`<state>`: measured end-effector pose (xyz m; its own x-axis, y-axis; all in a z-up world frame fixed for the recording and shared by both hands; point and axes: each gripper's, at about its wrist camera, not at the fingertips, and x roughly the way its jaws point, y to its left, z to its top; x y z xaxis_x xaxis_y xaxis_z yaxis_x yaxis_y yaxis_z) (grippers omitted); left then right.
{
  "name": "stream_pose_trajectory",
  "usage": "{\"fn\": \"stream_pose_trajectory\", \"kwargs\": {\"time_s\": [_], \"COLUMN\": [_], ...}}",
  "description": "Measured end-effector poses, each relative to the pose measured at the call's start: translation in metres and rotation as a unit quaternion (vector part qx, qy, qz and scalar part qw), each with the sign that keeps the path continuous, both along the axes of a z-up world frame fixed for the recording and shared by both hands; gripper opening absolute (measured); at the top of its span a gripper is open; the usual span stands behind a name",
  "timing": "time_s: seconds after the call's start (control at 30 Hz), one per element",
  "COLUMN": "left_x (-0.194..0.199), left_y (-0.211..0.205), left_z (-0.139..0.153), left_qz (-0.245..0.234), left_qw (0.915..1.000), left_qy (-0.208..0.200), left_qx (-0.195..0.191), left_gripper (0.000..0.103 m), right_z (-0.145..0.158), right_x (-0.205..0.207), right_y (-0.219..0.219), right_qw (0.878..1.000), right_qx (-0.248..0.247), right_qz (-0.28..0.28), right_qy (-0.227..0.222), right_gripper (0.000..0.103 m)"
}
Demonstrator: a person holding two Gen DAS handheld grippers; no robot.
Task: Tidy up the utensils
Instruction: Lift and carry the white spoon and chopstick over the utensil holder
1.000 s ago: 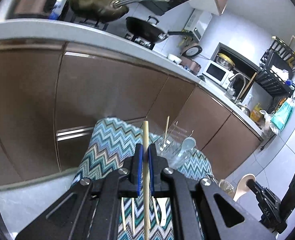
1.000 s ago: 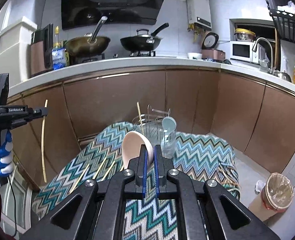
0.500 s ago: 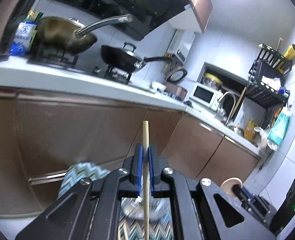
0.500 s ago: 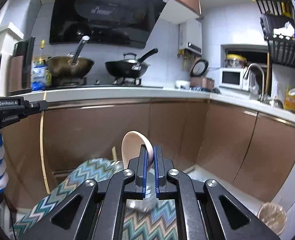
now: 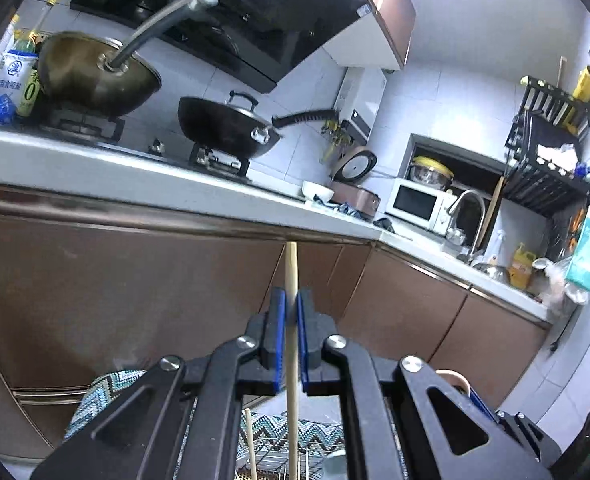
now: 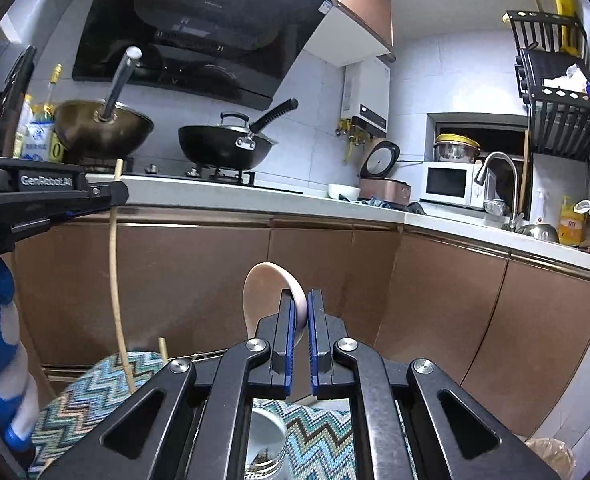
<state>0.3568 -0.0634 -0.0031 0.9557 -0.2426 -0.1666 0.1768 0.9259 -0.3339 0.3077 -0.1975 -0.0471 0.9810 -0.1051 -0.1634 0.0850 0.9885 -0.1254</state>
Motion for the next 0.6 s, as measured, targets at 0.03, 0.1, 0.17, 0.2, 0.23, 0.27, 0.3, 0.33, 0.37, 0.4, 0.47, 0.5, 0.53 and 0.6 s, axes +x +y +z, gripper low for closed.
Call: {"fn": "stream_pose_trajectory", "kwargs": {"time_s": [0.03, 0.1, 0.17, 0.2, 0.23, 0.27, 0.3, 0.33, 0.37, 0.4, 0.47, 0.5, 0.53, 0.6], "left_x": [0.006, 0.014, 0.019, 0.021, 0.022, 0.023, 0.025, 0.026, 0.027, 0.027, 0.026, 0.025, 0.025, 0.021], "left_y": [-0.005, -0.013, -0.02, -0.023, -0.025, -0.026, -0.028, -0.028, -0.029, -0.029, -0.029, -0.029, -0.029, -0.027], "left_z": [-0.006, -0.019, -0.028, -0.033, -0.038, -0.043, -0.048, -0.052, -0.057, -0.062, -0.07, -0.073, -0.074, -0.075], "left_qz": [0.002, 0.01, 0.017, 0.02, 0.025, 0.028, 0.03, 0.032, 0.037, 0.04, 0.043, 0.041, 0.04, 0.041], "left_qw": [1.0, 0.9998, 0.9996, 0.9995, 0.9993, 0.9991, 0.999, 0.9989, 0.9987, 0.9984, 0.9982, 0.9982, 0.9982, 0.9979], "left_qy": [0.002, 0.002, 0.0, -0.001, -0.002, -0.002, -0.001, 0.0, 0.0, -0.001, -0.001, 0.002, 0.004, 0.005], "left_qx": [0.004, 0.014, 0.022, 0.025, 0.029, 0.032, 0.034, 0.034, 0.037, 0.039, 0.042, 0.043, 0.045, 0.05], "left_gripper": [0.005, 0.005, 0.005, 0.005, 0.005, 0.005, 0.005, 0.005, 0.005, 0.005, 0.006, 0.007, 0.007, 0.007], "right_z": [-0.003, -0.013, -0.024, -0.028, -0.033, -0.037, -0.042, -0.047, -0.052, -0.056, -0.062, -0.065, -0.066, -0.066], "right_x": [0.005, 0.012, 0.017, 0.019, 0.021, 0.022, 0.023, 0.024, 0.025, 0.026, 0.025, 0.024, 0.023, 0.019], "right_y": [0.0, 0.001, 0.002, 0.002, 0.002, 0.001, 0.002, 0.002, 0.002, 0.003, 0.004, 0.006, 0.007, 0.008], "right_qw": [1.0, 1.0, 1.0, 1.0, 1.0, 1.0, 1.0, 1.0, 1.0, 1.0, 1.0, 1.0, 1.0, 1.0], "right_qx": [0.0, -0.002, -0.002, -0.001, 0.001, 0.003, 0.004, 0.006, 0.008, 0.009, 0.009, 0.008, 0.006, 0.006], "right_qz": [-0.001, -0.002, -0.004, -0.004, -0.005, -0.005, -0.006, -0.006, -0.005, -0.005, -0.002, -0.002, -0.001, 0.0], "right_qy": [0.001, 0.002, 0.003, 0.004, 0.005, 0.005, 0.006, 0.007, 0.01, 0.012, 0.016, 0.017, 0.018, 0.017], "right_gripper": [0.006, 0.006, 0.006, 0.006, 0.006, 0.007, 0.007, 0.007, 0.007, 0.007, 0.007, 0.007, 0.009, 0.018]}}
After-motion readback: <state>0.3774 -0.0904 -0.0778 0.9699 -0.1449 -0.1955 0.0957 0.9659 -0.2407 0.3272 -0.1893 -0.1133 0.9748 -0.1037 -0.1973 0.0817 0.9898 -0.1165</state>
